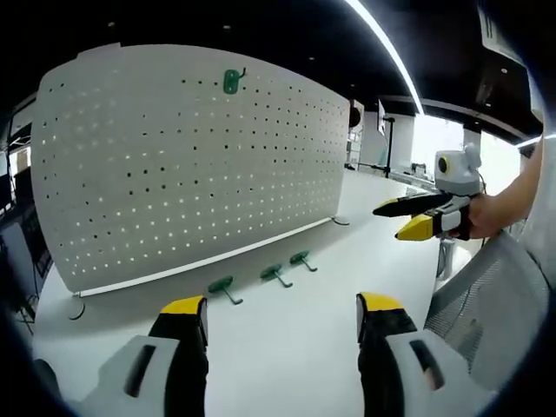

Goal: Insert the hook assembly into the mounting plate slot until the hook locks in place.

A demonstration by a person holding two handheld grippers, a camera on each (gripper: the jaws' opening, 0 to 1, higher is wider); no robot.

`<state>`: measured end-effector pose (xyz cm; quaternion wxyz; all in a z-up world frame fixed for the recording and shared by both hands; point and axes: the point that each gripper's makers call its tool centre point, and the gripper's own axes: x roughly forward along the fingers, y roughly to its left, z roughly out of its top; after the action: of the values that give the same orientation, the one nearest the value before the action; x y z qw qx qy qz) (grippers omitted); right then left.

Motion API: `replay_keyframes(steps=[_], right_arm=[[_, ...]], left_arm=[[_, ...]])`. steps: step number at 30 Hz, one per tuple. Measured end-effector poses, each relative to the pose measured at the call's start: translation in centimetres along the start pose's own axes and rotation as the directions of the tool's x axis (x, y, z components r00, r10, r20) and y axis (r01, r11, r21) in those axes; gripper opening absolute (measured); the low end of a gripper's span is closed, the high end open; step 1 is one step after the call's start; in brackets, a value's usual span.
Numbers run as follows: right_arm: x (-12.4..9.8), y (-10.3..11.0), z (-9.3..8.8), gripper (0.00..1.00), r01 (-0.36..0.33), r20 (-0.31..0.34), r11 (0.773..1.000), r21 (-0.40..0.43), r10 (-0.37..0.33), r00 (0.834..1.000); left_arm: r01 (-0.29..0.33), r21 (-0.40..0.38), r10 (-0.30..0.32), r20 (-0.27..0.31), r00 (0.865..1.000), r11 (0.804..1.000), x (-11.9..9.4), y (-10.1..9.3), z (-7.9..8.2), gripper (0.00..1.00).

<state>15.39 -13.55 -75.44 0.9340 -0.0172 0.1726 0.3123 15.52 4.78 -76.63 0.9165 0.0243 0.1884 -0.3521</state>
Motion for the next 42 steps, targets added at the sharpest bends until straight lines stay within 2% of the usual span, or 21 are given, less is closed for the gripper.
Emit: replay_keyframes(steps=[20, 31, 35, 42], right_arm=[[0.0, -0.1, -0.4, 0.64, 0.005, -0.014, 1.000, 0.011, -0.004, 1.000], [0.1, 0.1, -0.5, 0.63, 0.000, -0.022, 1.000, 0.009, 0.000, 1.000], [0.0, 0.1, -0.5, 0.63, 0.001, -0.024, 1.000, 0.011, -0.001, 1.000], [0.1, 0.2, -0.9, 0.63, -0.004, -0.039, 1.000, 0.018, 0.004, 0.999]], left_arm=[[0.009, 0.022, -0.009, -0.017, 1.000, 1.000, 0.0, 0.2, 0.0, 0.72], [0.054, 0.055, -0.049, -0.093, 0.994, 0.997, 0.5, 1.0, -0.7, 0.73], [0.081, 0.091, -0.069, -0.134, 0.989, 0.993, 0.7, 1.1, -1.1, 0.73], [0.133, 0.135, -0.109, -0.170, 0.979, 0.982, 1.0, 1.1, -0.9, 0.74]])
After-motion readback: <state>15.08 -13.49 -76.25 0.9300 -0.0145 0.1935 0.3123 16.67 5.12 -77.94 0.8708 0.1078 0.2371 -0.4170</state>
